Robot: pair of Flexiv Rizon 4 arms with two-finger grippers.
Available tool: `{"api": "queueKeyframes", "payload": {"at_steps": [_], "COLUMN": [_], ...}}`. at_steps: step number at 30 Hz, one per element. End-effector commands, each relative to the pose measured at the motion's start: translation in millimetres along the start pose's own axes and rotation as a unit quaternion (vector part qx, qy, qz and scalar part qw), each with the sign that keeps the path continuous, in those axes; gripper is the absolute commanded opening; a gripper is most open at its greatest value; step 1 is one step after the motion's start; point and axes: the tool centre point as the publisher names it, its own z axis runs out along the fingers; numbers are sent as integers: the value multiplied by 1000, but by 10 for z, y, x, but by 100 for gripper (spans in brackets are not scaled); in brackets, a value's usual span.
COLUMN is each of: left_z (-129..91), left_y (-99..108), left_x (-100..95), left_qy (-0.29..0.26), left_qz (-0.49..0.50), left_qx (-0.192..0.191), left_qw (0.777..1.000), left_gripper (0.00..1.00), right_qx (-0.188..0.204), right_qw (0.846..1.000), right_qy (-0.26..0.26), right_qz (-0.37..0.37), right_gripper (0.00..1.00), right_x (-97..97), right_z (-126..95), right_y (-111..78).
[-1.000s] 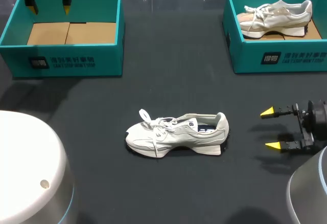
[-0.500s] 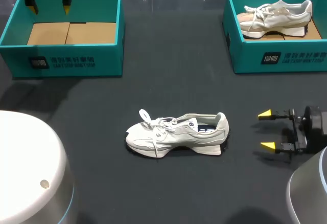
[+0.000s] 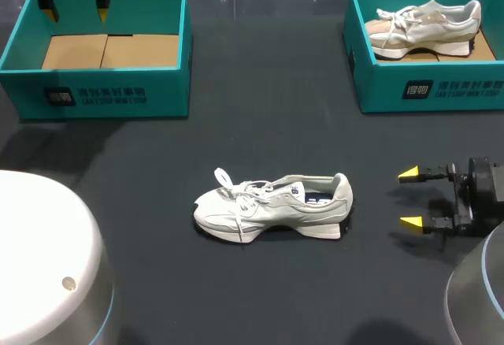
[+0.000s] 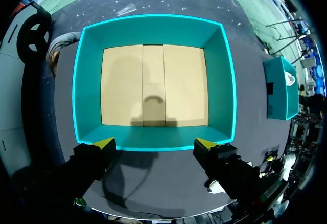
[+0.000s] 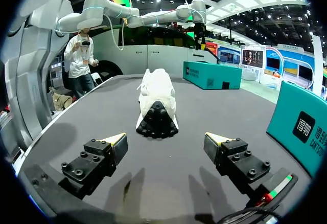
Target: Take the shoe out of the shoebox, open the shoe tongue, remove and reinsert the insole, then place the shoe into the shoebox
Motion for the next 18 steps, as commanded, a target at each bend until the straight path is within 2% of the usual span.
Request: {"api": "queueKeyframes", "payload": {"at_steps": [1,18], "left_z": [-4,-4], "left_y": [1,1], "left_x": [-1,-1], "left_qy": [0,0], "left_qz": [0,0], "left_qx": [0,0], "left_qw": [1000,1000], "left_gripper": [100,100], "right_qx": [21,28], "right_qw": [1000,999], "right_qy": [-10,-2], "right_qz": [4,24], "right_gripper": [100,100], "right_x": [33,8], "right_z": [101,387], "right_y": [62,28]}}
